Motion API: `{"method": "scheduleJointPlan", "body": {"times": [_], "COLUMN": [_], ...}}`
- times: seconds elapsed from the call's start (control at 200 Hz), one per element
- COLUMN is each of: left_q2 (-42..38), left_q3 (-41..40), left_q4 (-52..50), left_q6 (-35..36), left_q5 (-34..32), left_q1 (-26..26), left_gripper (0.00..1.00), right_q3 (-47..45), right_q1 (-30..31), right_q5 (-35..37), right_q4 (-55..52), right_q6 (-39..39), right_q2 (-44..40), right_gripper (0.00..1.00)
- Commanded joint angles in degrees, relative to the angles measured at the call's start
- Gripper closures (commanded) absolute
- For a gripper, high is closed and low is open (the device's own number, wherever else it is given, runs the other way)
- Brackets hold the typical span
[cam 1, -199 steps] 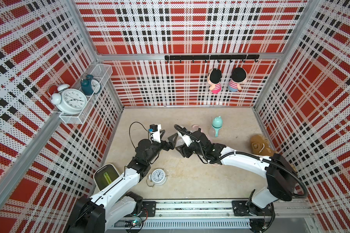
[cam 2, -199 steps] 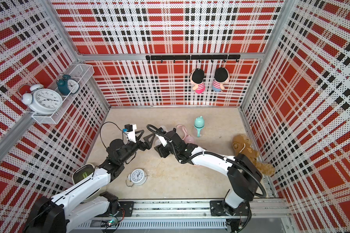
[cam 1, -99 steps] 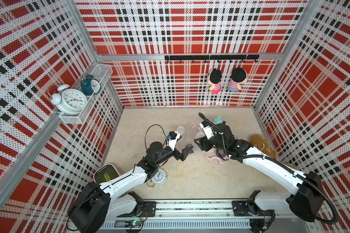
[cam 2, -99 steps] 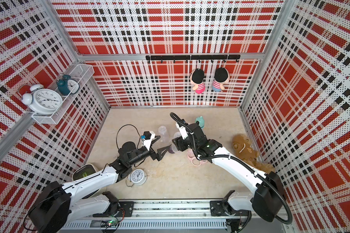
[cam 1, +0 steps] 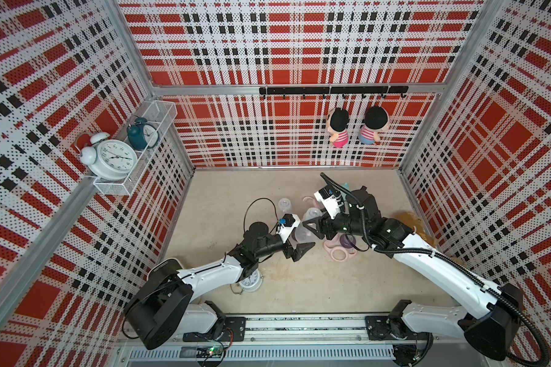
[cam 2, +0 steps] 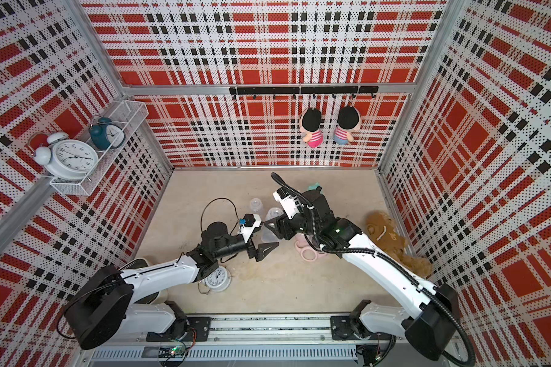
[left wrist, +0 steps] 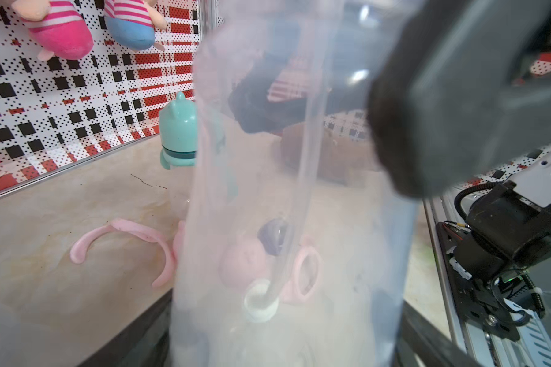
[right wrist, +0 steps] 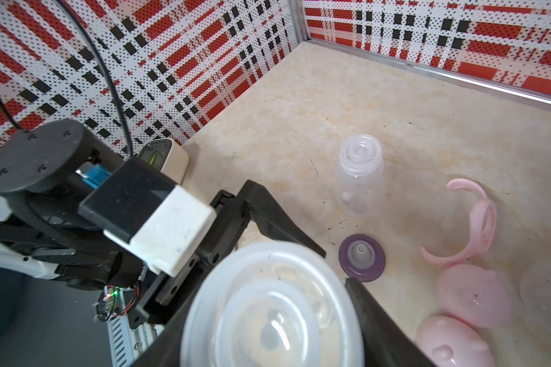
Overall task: Assemble the baby bottles
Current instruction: Pick up the baby bottle from the center of the board.
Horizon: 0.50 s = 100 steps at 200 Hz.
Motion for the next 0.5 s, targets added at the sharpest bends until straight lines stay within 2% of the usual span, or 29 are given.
{"method": "scheduleJointPlan", "body": {"times": [0.0,0.241,0.336,0.411,0.496], "left_q2": [0.60,1.45,1.75,1.84,1.75], "left_q3": [1.53,1.46,1.53,1.56,1.45], "left_q4": [3.93,5.70,5.70,5.80,6.18], "left_q6": [0.14,-0.83,-1.06,-1.24,-1.99], "left_q5": [1.48,2.44,2.86,3.14,3.84], "left_q1": [-0.42,-0.33,-0.33,-0.18,0.32], "left_gripper": [0.05,0.12,0.18,0.26,0.45], "right_q3": [1.87,1.09,1.00,1.00,0.68], "right_q1": [-0.13,-0.17,-0.13,-0.13,-0.17], "right_q5": [-3.60,-5.13,-5.65,-5.67,-4.82], "right_q4": [0.11,1.81,2.48,2.45,2.38], "right_q6": [-1.33,-0.58,-0.28,-0.19,-0.06], "right_q2": [-1.08,-1.98,-2.21,-2.00,-1.99], "right_gripper": [0.47,0.47,0.46,0.34,0.24]}}
